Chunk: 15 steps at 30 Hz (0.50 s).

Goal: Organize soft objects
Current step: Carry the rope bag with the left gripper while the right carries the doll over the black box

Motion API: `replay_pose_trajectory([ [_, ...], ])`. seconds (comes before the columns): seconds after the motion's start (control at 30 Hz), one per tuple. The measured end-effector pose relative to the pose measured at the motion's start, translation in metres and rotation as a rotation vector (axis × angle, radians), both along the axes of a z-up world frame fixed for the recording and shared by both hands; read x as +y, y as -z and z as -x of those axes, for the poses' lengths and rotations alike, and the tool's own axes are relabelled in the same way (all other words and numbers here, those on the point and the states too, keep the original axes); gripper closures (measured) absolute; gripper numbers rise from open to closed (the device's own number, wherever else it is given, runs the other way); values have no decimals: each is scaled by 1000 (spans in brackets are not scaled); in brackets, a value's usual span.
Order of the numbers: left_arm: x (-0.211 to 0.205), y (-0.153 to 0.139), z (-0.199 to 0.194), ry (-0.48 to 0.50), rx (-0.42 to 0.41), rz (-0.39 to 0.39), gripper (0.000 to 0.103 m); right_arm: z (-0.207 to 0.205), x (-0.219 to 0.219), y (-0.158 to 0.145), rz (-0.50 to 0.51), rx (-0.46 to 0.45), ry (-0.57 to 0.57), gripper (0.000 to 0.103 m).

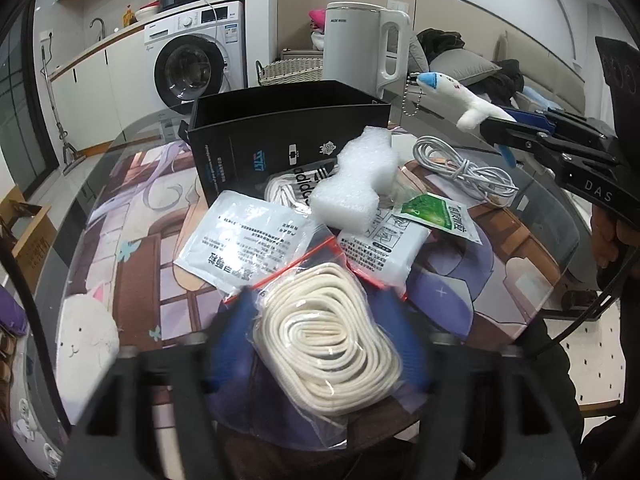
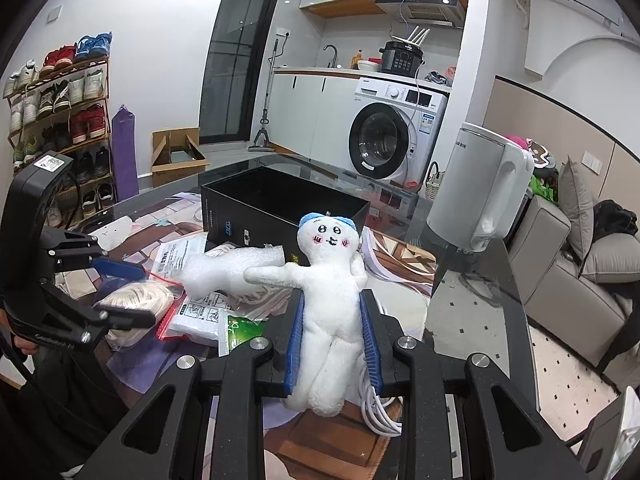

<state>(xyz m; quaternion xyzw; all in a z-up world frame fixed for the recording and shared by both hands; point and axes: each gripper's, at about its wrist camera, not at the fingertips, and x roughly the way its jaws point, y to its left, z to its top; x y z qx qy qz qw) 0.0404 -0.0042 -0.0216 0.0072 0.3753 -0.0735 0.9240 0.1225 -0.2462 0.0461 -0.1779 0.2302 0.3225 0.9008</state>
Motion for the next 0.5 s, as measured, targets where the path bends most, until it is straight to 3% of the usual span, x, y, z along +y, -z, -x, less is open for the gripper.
replay_pose_trajectory([
  [0.13,-2,-4,4,-6,-19,-21,8,0,0,0,-2,-1,0,77],
  [0.27,-3,7,-1,-1,43,-44,5,1,0,-1,0,-4,-2,77],
  [0.37,0,14,-2,3,77,-1,5,2,0,-3,-1,-6,-5,77],
  [0.43,3,14,-1,3,70,13,11,2,0,-3,-1,-4,-4,77],
  [0.5,4,12,0,-2,58,-3,34,2,-1,-3,-2,-2,-4,77],
])
